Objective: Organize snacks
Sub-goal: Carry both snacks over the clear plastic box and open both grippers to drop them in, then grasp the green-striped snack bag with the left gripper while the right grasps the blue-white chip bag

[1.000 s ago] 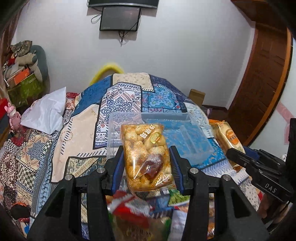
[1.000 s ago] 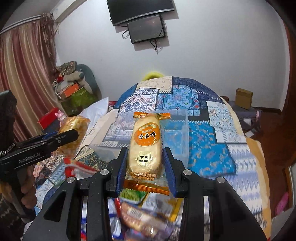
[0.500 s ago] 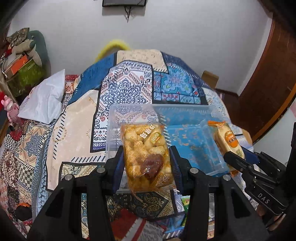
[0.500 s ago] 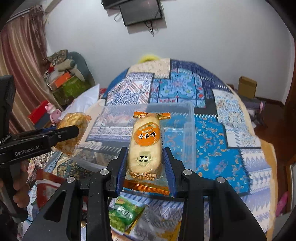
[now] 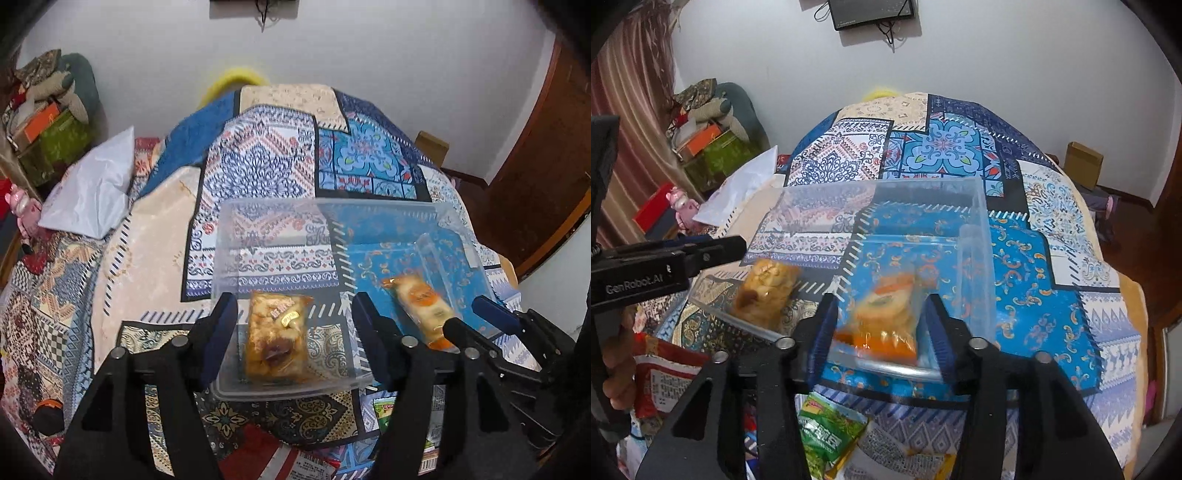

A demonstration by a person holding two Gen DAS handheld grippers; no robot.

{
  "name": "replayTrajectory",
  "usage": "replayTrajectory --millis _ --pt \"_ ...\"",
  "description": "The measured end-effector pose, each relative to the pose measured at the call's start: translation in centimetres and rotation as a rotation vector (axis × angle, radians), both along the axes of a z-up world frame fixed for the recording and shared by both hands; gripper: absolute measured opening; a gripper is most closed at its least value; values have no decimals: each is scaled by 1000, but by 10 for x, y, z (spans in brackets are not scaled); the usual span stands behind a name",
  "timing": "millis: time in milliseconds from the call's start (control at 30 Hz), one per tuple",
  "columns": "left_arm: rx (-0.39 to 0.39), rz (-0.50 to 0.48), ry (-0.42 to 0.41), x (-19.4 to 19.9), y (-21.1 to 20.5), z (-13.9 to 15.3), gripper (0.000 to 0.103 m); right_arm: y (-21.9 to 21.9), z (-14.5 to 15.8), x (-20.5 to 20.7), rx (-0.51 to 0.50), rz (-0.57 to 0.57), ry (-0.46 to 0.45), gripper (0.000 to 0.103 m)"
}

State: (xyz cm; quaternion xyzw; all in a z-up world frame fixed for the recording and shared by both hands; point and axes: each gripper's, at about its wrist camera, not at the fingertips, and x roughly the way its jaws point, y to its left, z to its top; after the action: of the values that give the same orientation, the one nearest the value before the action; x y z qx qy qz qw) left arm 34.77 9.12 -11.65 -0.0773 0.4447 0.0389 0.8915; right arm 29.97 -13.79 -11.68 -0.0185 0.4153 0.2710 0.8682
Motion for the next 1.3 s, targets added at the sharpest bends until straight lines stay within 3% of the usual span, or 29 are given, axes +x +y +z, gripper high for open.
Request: replayTrajectory --millis 467,633,800,967,1033,1300 --pt "10 -23 -105 -71 5 39 64 -29 33 -46 37 17 -56 49" --pt "30 -14 -128 -106 12 45 69 -39 41 -69 42 24 -80 49" --pt "45 -26 -112 -139 14 36 70 -43 42 -91 50 42 -79 49" --pt "3 -11 -91 -171 20 20 74 -40 30 -107 52 65 -44 50" --pt "2 -2 -91 -183 20 14 82 -37 23 -113 38 74 -32 50" --pt "-17 -31 -72 -202 6 -8 88 -44 3 -135 50 80 36 50"
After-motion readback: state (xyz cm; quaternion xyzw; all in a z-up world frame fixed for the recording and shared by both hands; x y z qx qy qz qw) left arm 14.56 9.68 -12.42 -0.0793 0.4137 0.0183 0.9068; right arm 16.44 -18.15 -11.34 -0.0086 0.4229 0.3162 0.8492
